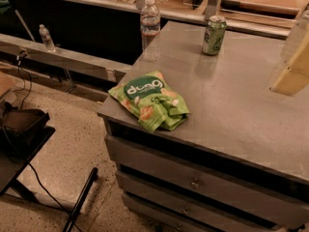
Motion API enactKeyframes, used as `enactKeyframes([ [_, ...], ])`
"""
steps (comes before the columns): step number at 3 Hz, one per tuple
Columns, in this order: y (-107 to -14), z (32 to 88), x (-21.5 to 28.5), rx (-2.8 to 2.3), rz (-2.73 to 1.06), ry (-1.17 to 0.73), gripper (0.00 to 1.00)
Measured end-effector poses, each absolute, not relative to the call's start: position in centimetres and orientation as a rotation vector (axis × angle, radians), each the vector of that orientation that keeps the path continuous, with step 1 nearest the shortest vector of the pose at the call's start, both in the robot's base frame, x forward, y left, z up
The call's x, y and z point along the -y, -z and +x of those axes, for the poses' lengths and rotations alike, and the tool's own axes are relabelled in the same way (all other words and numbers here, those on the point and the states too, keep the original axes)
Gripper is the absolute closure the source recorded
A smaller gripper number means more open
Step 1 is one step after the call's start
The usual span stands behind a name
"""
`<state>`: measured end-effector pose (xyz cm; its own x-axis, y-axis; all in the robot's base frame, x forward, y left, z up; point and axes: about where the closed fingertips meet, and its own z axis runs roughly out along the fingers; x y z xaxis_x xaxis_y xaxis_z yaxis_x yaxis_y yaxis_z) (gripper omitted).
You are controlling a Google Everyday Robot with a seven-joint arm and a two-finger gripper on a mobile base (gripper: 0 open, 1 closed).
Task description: Move green can near green rice chip bag
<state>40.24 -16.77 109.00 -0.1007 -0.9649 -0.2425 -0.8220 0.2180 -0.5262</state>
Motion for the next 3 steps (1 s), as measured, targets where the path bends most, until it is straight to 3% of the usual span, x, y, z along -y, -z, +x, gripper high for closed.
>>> enactKeyframes([
  [2, -109.6, 40.4, 17.0, -1.952, -1.611, 0.365, 0.00],
  [3, -110.0, 43.2, 19.2, -1.947, -1.533, 0.396, 0.00],
])
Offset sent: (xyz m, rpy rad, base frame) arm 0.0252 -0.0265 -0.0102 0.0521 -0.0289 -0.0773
